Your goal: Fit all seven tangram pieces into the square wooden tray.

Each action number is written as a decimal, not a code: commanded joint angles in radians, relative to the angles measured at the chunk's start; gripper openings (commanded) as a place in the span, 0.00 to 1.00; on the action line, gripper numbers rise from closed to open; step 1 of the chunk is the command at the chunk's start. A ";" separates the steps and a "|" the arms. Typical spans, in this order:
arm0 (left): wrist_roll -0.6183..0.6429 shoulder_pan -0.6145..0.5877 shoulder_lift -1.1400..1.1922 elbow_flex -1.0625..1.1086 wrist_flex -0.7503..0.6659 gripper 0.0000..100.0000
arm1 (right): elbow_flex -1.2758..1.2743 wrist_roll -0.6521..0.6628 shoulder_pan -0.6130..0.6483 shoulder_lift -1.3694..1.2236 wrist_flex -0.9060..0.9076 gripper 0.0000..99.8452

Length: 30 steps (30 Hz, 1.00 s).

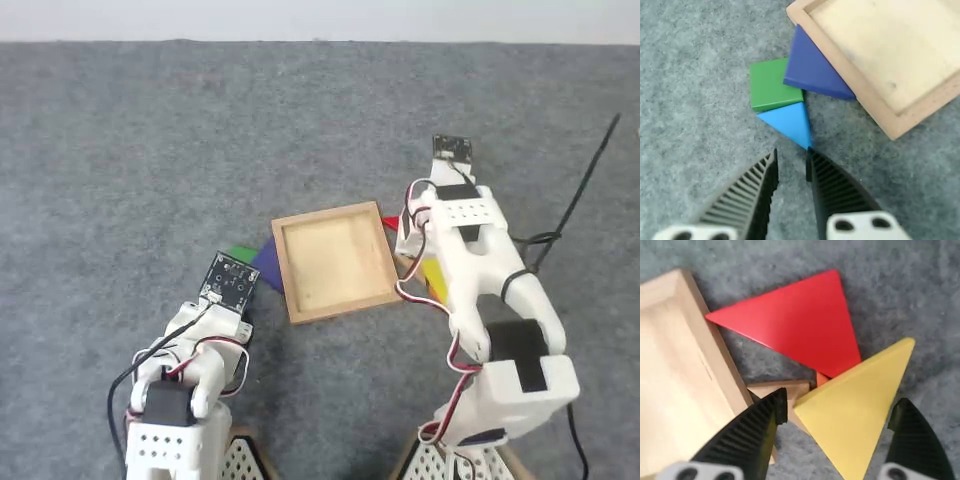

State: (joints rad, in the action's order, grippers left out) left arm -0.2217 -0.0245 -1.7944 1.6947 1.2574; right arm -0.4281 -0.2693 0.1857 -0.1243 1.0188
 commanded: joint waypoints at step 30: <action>-0.006 -0.002 -0.018 -0.010 0.008 0.09 | 0.028 0.080 -0.019 -0.002 0.027 0.12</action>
State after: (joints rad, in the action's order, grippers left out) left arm -0.2217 -0.0245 -1.7944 1.6947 1.2574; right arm -0.3974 -0.2309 0.1611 -0.1918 1.0004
